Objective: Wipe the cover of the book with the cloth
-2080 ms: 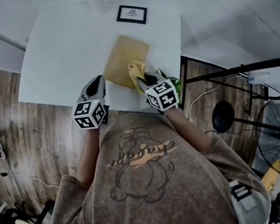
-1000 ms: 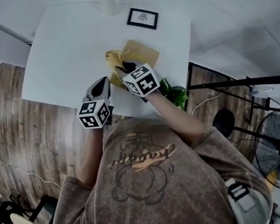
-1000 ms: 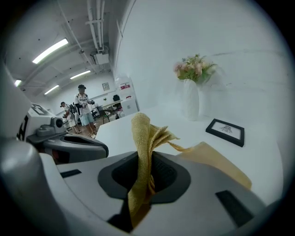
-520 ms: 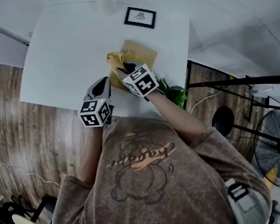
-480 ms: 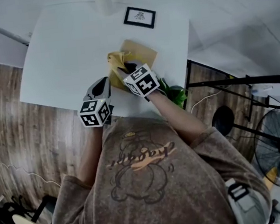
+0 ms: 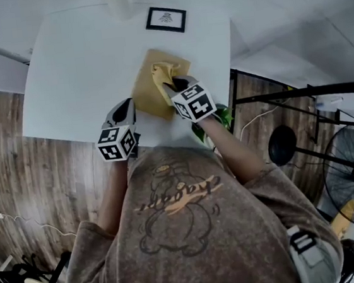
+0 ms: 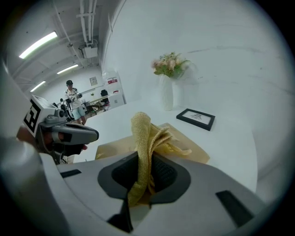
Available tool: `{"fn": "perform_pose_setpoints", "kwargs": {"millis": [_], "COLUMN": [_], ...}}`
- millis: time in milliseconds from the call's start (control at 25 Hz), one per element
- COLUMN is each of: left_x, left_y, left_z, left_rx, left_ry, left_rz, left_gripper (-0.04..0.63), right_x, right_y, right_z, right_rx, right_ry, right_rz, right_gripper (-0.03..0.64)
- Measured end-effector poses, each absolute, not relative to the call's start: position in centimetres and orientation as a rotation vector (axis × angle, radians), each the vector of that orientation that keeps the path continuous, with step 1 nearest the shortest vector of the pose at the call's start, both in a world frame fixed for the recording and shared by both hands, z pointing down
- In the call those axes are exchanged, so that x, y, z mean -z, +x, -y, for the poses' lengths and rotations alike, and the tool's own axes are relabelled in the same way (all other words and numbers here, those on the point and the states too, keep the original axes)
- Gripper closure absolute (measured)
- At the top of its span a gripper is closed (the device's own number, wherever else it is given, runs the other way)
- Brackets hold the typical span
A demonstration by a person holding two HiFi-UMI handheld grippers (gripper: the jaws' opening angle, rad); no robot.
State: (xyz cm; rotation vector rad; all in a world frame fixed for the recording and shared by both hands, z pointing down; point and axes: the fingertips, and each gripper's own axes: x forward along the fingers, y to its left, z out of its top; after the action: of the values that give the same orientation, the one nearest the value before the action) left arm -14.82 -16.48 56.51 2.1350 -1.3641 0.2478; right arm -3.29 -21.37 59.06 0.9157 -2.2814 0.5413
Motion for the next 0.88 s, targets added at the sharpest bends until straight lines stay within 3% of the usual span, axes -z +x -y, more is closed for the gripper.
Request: {"fn": "perform_pose_setpoints", "kwargs": {"millis": [560,880], "left_x": [-55.9,-54.8], "left_y": [-14.8,-16.0], "left_z": [16.6,16.3], "left_rx": [-0.234,-0.21], "left_ry": [2.151,2.156], "left_rz": [1.349,1.37], "left_gripper": [0.592,0.592], "right_x": [-59.2,-54.4], "right_y": [4.8,-0.6], "right_z": [22.9,25.7], "right_rx": [-0.715,-0.701], "right_ry": [1.186,1.152], "right_rz": [2.155,2.356], "right_gripper": [0.549,0.551]}}
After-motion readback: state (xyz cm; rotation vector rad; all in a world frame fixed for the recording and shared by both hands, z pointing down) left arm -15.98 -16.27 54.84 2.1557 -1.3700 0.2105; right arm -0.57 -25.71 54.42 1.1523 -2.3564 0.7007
